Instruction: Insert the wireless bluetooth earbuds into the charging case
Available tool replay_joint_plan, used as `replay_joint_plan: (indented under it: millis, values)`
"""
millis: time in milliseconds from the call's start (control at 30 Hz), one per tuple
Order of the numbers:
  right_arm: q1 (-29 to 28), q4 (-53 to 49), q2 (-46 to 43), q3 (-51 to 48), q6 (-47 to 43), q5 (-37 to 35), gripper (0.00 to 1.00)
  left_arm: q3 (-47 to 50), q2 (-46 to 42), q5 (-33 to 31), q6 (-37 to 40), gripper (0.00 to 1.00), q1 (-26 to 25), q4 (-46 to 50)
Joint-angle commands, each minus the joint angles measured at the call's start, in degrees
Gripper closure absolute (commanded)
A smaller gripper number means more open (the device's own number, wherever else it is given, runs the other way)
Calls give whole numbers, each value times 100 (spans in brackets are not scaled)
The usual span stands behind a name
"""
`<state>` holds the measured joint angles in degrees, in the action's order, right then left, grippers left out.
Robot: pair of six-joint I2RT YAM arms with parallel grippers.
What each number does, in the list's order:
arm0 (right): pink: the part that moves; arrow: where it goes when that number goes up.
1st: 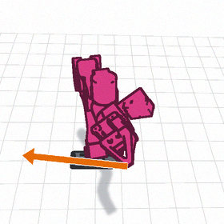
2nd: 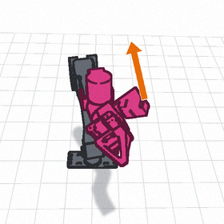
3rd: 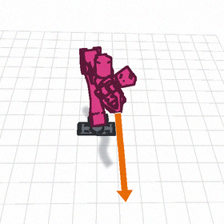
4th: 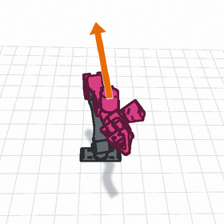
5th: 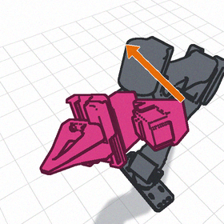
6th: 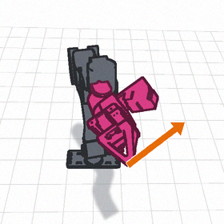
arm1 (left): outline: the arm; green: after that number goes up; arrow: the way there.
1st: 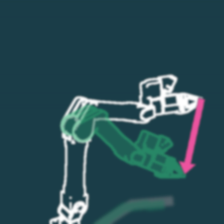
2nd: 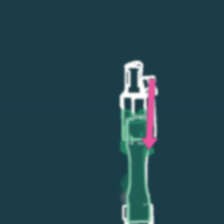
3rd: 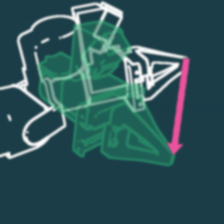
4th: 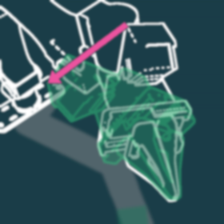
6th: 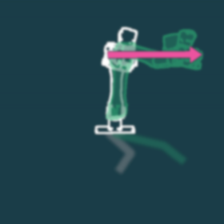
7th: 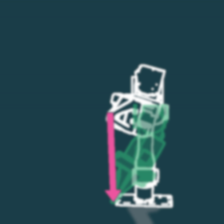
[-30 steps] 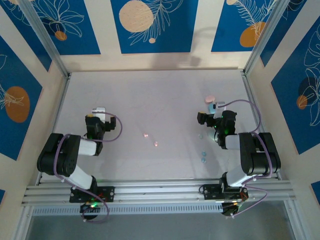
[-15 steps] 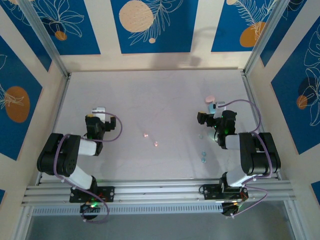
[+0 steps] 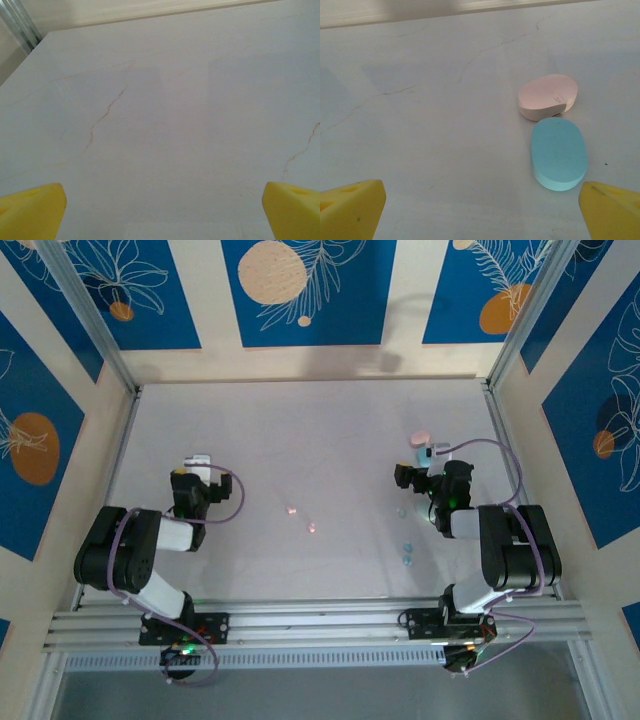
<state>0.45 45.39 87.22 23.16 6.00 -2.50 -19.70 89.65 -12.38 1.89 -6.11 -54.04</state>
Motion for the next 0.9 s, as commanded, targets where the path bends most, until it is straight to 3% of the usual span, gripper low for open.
replay_joint_plan:
  millis: [0,133,267,333,467,567,600,700,867]
  values:
    - [14,-184,-87,183,-113,144,1,-113,-19,104,-4,0,59,-92]
    - [-11,-719,-328,392,-83,31,1,-113,-18,104,-12,0,57,-98]
    - [71,-2654,-865,1123,418,-112,1,79,-176,44,-14,0,45,-342]
    - [218,-3366,-1009,1418,739,164,1,168,-571,-217,-93,0,42,-150]
    - [547,-4561,-978,2085,1426,987,1,-90,-1824,-457,-350,0,48,1416]
    - [676,-5169,-653,2630,1408,1891,1,-657,-2727,-550,-1255,0,57,3264]
    - [685,-5485,-495,2870,1437,1920,0,-823,-2979,-412,-1617,0,57,3782]
    - [695,-6130,-19,3470,1360,1952,11,-1158,-3598,103,-2699,0,62,5002]
    - [750,-7142,791,4433,1330,978,15,-1467,-3920,1890,-3294,0,84,5452]
